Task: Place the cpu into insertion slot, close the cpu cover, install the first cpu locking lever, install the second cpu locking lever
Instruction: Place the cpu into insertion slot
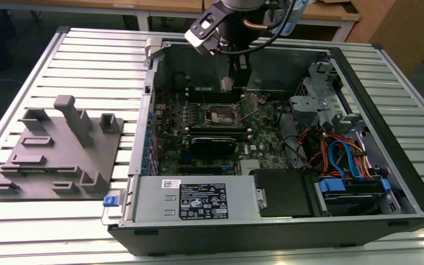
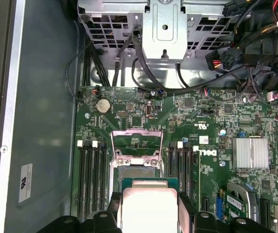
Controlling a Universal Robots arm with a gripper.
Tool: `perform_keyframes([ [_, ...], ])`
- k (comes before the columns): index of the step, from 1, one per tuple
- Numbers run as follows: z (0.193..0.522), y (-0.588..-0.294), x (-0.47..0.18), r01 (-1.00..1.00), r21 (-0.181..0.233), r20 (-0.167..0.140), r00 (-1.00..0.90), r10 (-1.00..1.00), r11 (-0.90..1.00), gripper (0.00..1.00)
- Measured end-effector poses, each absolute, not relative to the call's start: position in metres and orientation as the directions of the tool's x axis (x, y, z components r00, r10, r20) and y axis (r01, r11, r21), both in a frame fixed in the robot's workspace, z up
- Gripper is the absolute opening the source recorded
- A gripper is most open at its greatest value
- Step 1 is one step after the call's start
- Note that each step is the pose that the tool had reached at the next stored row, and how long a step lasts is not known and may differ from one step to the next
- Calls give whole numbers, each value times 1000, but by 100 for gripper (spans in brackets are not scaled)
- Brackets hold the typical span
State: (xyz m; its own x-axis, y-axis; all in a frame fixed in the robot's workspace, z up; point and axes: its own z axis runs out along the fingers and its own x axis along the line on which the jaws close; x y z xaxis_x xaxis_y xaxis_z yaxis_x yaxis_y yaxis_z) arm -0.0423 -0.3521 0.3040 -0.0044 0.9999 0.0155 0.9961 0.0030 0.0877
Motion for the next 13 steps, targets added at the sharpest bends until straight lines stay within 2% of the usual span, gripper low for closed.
perform_keyframes([
  [13,298,-352,-43,996,88,16,-4,1000,3,54],
])
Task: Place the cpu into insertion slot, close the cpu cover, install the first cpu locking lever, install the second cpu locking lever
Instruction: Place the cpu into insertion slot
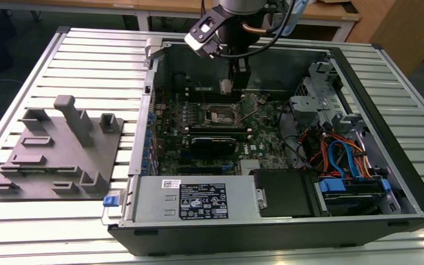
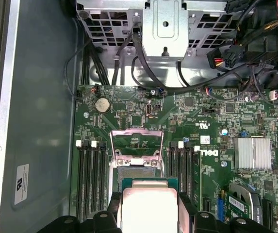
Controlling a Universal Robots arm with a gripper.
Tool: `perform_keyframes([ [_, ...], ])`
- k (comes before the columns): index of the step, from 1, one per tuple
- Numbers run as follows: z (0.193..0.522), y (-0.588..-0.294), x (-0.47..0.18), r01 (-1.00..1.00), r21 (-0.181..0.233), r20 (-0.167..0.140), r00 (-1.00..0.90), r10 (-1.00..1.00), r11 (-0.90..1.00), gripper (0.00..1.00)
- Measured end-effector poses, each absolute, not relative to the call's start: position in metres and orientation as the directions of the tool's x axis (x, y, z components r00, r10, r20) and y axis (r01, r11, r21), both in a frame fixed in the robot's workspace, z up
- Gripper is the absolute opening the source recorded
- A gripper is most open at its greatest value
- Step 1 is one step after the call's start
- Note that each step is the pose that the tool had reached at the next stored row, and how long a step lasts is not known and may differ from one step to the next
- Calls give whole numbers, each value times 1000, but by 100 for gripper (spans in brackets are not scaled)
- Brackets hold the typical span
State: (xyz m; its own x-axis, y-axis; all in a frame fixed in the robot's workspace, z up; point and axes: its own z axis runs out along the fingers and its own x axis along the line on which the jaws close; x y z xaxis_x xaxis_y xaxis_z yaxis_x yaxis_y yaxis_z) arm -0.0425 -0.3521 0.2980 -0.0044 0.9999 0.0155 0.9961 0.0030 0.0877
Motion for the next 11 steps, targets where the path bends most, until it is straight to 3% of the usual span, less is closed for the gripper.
perform_keyframes([
  [11,281,-352,-43,996,88,15,-4,1000,3,54],
])
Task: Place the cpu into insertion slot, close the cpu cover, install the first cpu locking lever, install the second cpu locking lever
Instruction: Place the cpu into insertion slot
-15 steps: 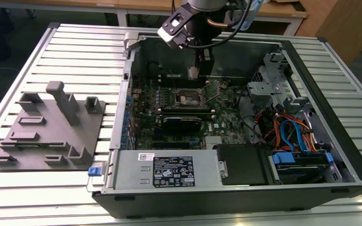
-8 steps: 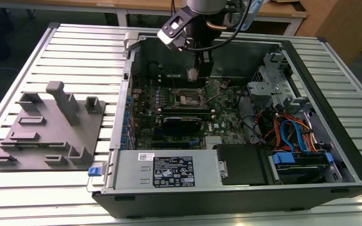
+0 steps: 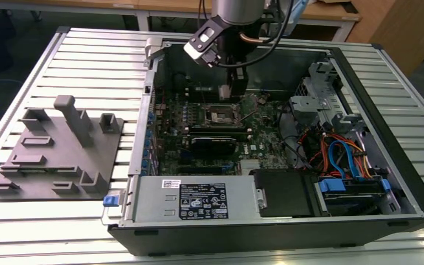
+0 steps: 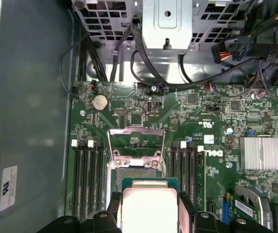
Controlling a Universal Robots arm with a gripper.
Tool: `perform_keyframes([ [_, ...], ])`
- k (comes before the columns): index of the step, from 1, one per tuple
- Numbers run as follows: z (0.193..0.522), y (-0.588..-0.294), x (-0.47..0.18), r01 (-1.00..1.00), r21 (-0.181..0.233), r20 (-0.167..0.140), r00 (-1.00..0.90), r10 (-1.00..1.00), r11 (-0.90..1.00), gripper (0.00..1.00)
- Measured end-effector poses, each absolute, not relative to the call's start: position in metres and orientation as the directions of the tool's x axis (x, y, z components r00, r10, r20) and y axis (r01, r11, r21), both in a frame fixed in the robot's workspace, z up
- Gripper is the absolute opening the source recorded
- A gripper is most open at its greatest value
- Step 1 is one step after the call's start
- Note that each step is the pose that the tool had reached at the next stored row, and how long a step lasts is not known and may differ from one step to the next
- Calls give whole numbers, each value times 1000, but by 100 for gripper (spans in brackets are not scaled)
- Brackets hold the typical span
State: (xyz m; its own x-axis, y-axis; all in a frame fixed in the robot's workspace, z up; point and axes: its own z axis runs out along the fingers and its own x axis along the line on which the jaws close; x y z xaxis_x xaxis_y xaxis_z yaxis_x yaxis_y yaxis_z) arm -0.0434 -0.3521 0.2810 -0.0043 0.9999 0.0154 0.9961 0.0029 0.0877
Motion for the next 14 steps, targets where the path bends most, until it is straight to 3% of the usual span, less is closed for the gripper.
perform_keyframes([
  [8,272,-352,-46,996,88,19,-4,1000,3,54],
  [14,263,-352,-46,996,88,37,-4,999,1,54],
])
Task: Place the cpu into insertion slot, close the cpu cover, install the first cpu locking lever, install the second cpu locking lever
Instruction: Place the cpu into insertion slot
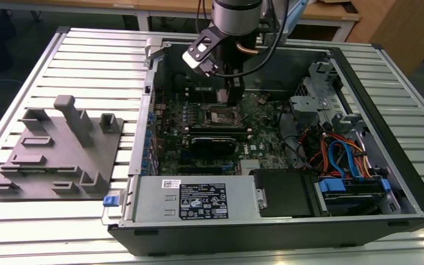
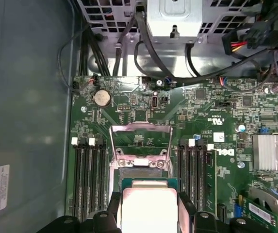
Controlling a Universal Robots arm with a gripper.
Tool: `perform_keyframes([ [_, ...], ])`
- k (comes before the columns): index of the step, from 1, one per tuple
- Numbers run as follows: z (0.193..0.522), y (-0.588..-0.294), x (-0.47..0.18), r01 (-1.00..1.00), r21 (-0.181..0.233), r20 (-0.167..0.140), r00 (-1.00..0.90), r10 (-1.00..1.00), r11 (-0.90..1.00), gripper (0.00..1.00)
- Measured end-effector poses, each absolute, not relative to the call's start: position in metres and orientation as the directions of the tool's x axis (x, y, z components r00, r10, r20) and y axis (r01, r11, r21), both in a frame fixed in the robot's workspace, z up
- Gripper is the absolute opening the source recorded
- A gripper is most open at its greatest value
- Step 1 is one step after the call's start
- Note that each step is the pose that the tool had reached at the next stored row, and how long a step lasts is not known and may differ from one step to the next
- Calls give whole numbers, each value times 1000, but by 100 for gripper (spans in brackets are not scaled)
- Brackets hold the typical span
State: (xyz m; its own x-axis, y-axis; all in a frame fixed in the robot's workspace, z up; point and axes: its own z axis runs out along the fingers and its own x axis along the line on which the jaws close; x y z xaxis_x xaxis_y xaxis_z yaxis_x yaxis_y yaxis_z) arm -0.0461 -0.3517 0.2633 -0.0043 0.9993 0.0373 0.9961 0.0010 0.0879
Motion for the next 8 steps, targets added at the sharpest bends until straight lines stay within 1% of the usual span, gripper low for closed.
perform_keyframes([
  [8,251,-352,-47,996,88,37,-22,999,19,54],
])
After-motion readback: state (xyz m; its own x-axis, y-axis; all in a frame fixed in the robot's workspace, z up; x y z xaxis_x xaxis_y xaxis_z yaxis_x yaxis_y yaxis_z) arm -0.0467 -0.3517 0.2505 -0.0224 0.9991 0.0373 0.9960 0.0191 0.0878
